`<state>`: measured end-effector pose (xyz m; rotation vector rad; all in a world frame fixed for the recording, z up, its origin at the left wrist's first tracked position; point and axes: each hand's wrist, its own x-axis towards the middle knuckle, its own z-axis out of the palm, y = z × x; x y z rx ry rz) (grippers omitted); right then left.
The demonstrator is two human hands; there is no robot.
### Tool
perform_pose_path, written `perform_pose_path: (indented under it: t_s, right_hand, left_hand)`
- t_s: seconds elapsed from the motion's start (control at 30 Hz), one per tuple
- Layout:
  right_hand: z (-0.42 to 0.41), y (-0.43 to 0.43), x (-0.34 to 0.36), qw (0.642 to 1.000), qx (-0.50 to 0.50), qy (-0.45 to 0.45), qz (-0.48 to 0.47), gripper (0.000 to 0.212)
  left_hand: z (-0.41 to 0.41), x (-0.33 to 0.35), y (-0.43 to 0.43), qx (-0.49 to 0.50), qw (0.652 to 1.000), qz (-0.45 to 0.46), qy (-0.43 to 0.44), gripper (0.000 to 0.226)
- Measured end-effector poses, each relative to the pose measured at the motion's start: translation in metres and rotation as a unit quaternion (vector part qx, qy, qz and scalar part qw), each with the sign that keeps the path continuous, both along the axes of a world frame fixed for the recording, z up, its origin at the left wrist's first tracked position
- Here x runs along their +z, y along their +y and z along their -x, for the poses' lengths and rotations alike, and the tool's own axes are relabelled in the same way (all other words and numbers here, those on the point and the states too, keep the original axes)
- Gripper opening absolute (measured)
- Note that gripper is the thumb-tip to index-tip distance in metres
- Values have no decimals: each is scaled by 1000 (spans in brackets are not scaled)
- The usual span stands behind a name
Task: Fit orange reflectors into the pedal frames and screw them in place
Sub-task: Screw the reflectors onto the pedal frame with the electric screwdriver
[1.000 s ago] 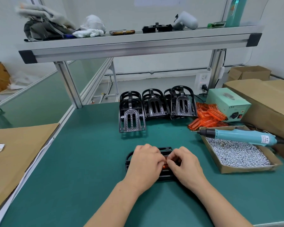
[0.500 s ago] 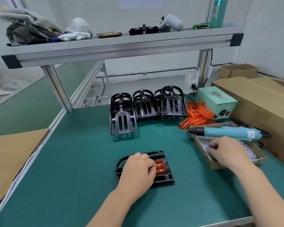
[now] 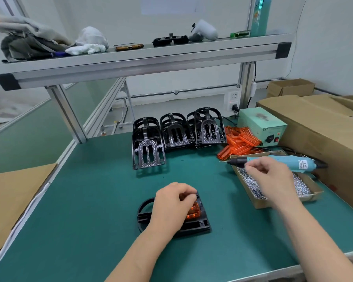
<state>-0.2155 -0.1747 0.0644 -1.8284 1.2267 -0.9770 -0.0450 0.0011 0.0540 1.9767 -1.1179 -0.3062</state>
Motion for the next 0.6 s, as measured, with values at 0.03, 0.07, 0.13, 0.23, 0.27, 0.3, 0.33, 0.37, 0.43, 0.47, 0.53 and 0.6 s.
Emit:
perform_pose_path:
  t_s: [0.03,0.07,0.13,0.23,0.27,0.3,0.33,0.37,0.43,0.47,0.53,0.6]
  right_hand:
    - [-6,10,2,996,31,-72,-41,10]
    - [-14,23,2,986,64,-131,-83,10]
    - [-29,47,-2,965,123,-183,-144,11]
    - [-46,71,-9,937,169,-221,-213,24]
    - [-50,76,-10,931,166,-229,-229,29]
    - [-53,79,-11,929,159,-234,-240,33]
    - [-56,81,-12,929,151,-235,-244,36]
    - [-58,82,-12,931,145,-234,-240,38]
    - [-63,85,-15,941,138,-223,-213,41]
    - [-64,86,-16,947,136,-215,-195,42]
    - [-67,87,-17,961,131,-186,-159,42]
    - [-68,85,-17,969,136,-157,-135,42]
  left_hand:
    - [4,3,-4,7,997,14,78,16]
    - [7,5,-7,12,988,30,154,15]
    - [14,7,-13,25,961,62,269,13]
    - [22,9,-18,16,918,107,381,12]
    - [23,9,-18,8,908,115,402,12]
    - [24,8,-17,5,903,118,413,12]
    - [24,8,-16,5,902,120,415,12]
    - [23,7,-15,11,902,123,413,13]
    - [23,4,-14,29,902,136,410,13]
    - [23,3,-14,39,900,144,410,13]
    - [24,1,-13,56,894,163,413,15]
    - [26,0,-12,71,891,181,411,16]
